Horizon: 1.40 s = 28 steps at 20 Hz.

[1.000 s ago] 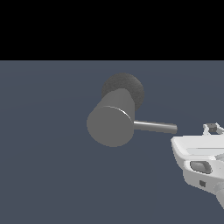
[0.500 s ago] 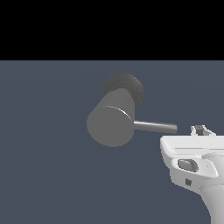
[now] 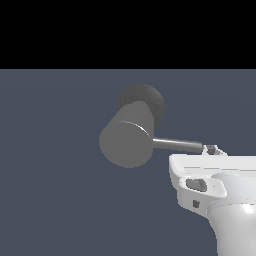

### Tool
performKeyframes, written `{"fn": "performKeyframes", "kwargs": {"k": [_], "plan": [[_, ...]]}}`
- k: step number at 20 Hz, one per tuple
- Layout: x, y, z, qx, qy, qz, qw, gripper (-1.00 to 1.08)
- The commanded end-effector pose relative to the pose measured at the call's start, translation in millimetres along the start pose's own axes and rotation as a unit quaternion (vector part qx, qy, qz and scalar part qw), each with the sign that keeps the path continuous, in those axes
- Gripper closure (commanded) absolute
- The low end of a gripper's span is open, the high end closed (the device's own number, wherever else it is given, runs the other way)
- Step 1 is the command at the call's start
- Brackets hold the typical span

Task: Turn on the faucet by rotating a designated handle.

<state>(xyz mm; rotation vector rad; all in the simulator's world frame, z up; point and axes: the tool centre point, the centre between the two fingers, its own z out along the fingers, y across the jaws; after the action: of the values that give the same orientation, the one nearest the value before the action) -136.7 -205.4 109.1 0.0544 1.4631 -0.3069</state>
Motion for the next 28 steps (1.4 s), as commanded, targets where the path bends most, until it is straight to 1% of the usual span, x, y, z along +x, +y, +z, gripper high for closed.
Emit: {"fn": "performKeyframes", "kwargs": {"k": [1, 5, 8, 11, 17, 24, 28], "plan": [[4.9, 7.2, -2.7, -0.003, 0.010, 0.009, 0.9999, 1.08], [17.2, 18.9, -10.3, -0.006, 0.031, 0.026, 0.9992, 1.08], [21.7, 25.5, -13.6, -0.008, 0.041, 0.035, 0.9985, 1.08], [19.5, 30.5, -14.4, -0.009, 0.041, 0.042, 0.9982, 1.08], [8.0, 39.5, -13.8, -0.011, 0.033, 0.056, 0.9978, 1.08], [20.0, 50.9, -20.9, -0.017, 0.054, 0.067, 0.9962, 1.08], [21.3, 51.6, -21.5, -0.017, 0.056, 0.068, 0.9960, 1.08]]}}
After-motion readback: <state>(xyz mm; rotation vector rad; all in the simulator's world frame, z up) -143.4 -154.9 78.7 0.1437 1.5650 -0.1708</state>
